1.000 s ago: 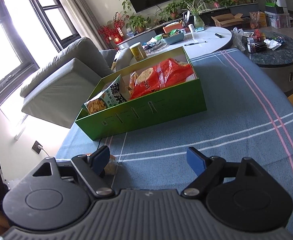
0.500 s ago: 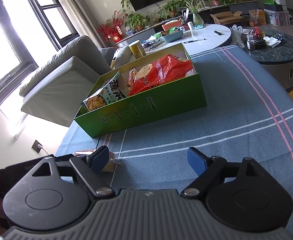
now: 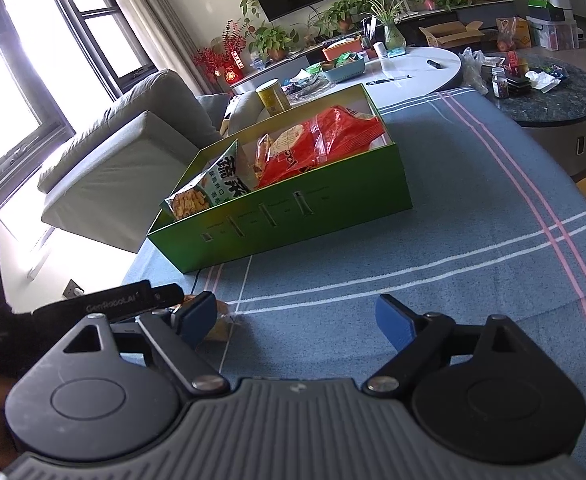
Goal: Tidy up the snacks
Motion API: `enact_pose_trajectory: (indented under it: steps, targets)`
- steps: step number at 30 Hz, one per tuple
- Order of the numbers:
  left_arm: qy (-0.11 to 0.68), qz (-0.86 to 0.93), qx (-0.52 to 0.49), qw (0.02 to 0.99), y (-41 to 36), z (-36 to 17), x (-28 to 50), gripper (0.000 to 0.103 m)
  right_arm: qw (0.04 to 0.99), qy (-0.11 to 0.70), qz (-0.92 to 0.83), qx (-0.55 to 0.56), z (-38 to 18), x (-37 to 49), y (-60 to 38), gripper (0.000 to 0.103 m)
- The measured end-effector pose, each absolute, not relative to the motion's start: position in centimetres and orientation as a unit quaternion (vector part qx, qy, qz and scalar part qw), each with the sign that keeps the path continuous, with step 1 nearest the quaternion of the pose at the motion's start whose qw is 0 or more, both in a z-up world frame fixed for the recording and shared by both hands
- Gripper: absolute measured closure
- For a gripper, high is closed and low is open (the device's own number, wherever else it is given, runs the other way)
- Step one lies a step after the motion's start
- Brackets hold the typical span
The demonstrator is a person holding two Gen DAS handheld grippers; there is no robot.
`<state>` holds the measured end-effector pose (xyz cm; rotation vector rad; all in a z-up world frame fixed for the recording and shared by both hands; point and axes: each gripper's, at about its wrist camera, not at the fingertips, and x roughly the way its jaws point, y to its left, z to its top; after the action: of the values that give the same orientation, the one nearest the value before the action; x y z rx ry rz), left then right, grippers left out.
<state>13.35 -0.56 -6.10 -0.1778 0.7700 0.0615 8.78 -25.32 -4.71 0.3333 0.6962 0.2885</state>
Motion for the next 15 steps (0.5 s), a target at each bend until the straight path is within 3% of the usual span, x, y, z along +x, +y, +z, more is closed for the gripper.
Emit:
enact_pose_trajectory:
  steps: [15]
  targets:
    - [0.414,0.017,-0.059,0.908,1.7,-7.5,10.1,0.023,0.910,0.365,0.180,0.079,-5.2,6.9,-23.6,0.017]
